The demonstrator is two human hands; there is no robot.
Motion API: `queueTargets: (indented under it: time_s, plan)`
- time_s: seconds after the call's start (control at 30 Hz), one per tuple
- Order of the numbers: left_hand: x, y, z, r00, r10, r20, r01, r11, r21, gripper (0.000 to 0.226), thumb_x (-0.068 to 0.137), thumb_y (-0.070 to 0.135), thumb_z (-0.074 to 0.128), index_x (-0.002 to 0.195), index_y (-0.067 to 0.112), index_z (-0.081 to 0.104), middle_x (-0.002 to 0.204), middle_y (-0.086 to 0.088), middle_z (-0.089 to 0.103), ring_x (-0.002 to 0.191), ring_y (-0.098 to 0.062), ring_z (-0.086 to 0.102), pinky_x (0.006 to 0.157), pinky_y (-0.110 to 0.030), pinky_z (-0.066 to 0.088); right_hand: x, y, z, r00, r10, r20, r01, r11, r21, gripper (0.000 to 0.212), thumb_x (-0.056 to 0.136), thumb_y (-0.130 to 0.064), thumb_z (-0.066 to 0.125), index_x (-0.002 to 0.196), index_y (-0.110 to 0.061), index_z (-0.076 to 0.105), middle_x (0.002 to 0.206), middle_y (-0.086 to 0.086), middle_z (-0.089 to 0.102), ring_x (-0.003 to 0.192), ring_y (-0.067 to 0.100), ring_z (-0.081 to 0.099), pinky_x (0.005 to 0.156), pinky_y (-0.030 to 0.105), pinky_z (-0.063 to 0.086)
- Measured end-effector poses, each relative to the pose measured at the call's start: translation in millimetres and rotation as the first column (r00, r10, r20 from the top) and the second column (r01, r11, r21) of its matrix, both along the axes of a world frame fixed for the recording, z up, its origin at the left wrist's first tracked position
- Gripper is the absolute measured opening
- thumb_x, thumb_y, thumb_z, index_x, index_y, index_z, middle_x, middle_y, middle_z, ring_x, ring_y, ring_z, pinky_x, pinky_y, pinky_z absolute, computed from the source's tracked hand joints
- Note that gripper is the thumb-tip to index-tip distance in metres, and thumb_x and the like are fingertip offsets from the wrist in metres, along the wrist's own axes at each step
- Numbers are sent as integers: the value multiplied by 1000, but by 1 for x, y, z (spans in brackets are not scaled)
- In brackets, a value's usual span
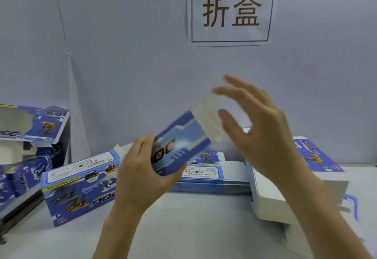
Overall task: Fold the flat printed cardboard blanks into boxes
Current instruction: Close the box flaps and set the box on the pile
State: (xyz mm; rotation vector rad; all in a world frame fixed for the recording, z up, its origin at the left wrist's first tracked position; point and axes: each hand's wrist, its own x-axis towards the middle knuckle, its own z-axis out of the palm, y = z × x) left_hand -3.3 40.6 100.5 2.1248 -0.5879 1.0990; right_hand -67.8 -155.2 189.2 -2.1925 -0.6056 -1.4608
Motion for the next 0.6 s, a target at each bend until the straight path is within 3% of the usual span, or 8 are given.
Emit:
queueTargets:
  time_s: [0.07, 0.13, 0.2, 0.27, 0.33, 0.4, 0.5, 0.6]
  plan:
    - [-1, 3, 3, 986, -137, -90, 107, 954, -278, 51, 65, 52, 76, 102, 19, 61, 85, 11, 65, 76, 2, 62, 59, -5, 44, 1, -9, -24, 1000, 9, -1, -9, 976, 219, 43, 89, -17, 57, 132, -19, 54, 139, -5, 49, 128, 13, 47, 106, 17, 33]
    - [-1, 2, 5, 886, -418, -198, 228, 767, -599, 51, 61, 59, 68, 99, 26, 62, 85, 6, 73, 76, -6, 70, 58, -12, 51, 3, -11, -48, 961, 135, -240, -21, 906, 423, 55, 91, -31, 63, 141, -26, 41, 141, -13, 44, 128, 7, 45, 108, 20, 33]
    - [-2, 0, 6, 653, -714, -252, 282, 538, -794, 58, 57, 55, 72, 106, 24, 62, 92, -2, 75, 78, -21, 73, 57, -23, 56, 6, -7, -64, 782, 374, -498, -25, 818, 575, 80, 81, -57, 66, 149, -34, 30, 142, -20, 44, 125, -4, 46, 104, 23, 40]
    - [-5, -4, 4, 466, -839, -282, 243, 428, -871, 49, 61, 46, 73, 103, 21, 64, 90, -8, 76, 73, -25, 74, 54, -29, 57, 15, -6, -76, 576, 602, -553, -70, 711, 700, 88, 71, -65, 62, 146, -29, 36, 117, -23, 62, 97, -12, 62, 78, 11, 50]
    - [-5, -9, 1, 365, -878, -309, 216, 403, -889, 43, 64, 43, 67, 98, 18, 65, 85, -9, 76, 65, -25, 73, 51, -29, 57, 23, -10, -84, 470, 736, -488, -120, 601, 790, 84, 64, -65, 68, 131, -15, 53, 84, -13, 74, 72, -1, 69, 59, 13, 51]
    - [-4, -13, -1, 354, -865, -355, 218, 445, -869, 50, 58, 40, 75, 100, 14, 63, 84, -10, 75, 65, -25, 73, 51, -29, 57, 25, -16, -89, 388, 806, -447, -136, 530, 837, 74, 65, -61, 67, 121, -13, 60, 76, -8, 75, 68, 5, 70, 64, 23, 50]
    - [1, -14, -2, 445, -788, -425, 281, 574, -769, 89, 41, 48, 88, 115, 11, 55, 95, -10, 75, 80, -28, 74, 60, -29, 58, 28, -24, -97, 453, 743, -493, -101, 593, 799, 34, 66, -57, 68, 90, -33, 73, 85, -11, 75, 82, 4, 71, 75, 26, 51]
    - [2, -9, -2, 425, -798, -428, 363, 583, -727, 89, 42, 48, 85, 120, 20, 51, 102, -6, 73, 88, -28, 73, 63, -28, 58, 16, -26, -99, 444, 728, -522, -119, 626, 771, 44, 59, -60, 68, 97, -37, 69, 103, -3, 74, 99, 17, 70, 75, 24, 56]
